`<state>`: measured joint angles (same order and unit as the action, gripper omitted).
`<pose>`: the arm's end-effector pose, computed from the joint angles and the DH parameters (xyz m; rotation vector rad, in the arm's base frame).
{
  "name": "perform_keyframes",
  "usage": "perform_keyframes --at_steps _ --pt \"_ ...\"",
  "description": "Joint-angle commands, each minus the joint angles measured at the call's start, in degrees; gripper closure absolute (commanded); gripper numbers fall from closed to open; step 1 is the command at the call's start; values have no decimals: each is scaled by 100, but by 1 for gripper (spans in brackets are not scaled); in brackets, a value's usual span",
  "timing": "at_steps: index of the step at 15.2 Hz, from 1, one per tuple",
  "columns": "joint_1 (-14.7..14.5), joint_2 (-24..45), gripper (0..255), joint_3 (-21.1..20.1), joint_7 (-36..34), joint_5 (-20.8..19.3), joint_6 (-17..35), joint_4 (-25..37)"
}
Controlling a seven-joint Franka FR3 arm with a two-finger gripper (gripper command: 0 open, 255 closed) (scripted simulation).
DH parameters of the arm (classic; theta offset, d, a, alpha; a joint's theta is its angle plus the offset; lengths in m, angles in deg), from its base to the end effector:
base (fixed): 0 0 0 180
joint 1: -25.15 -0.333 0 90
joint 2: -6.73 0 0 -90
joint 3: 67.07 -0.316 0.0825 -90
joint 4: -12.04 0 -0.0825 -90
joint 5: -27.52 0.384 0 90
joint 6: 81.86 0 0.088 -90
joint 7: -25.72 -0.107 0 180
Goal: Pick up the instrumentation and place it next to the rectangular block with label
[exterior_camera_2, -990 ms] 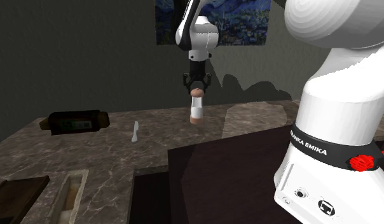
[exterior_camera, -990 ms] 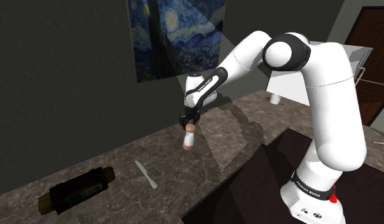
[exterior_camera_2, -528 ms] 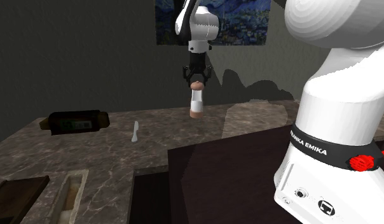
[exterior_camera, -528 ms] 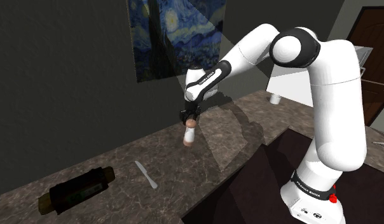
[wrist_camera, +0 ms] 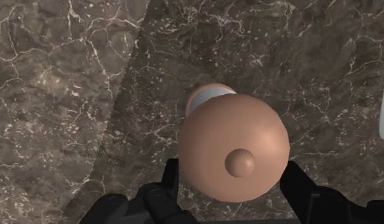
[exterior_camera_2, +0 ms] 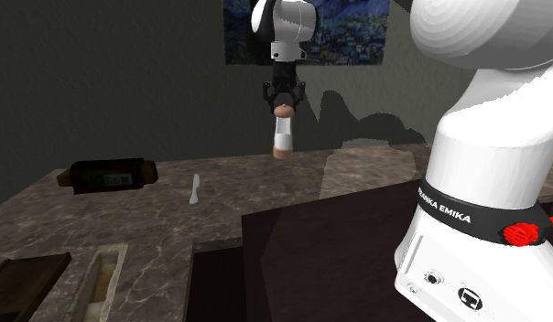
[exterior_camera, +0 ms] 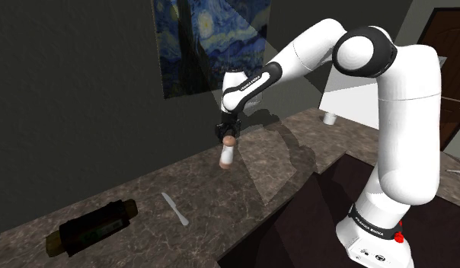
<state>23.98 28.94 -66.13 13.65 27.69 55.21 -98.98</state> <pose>0.6271 0.0030 0.2906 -3.1198 0.3246 -0.1053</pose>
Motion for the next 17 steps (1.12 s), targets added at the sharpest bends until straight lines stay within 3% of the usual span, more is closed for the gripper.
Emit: perform_keyframes --at_steps 1,17 --pt "7 -94 255 3 10 0 -130 33" --pt "3 -718 255 8 5 -12 -1178 459"
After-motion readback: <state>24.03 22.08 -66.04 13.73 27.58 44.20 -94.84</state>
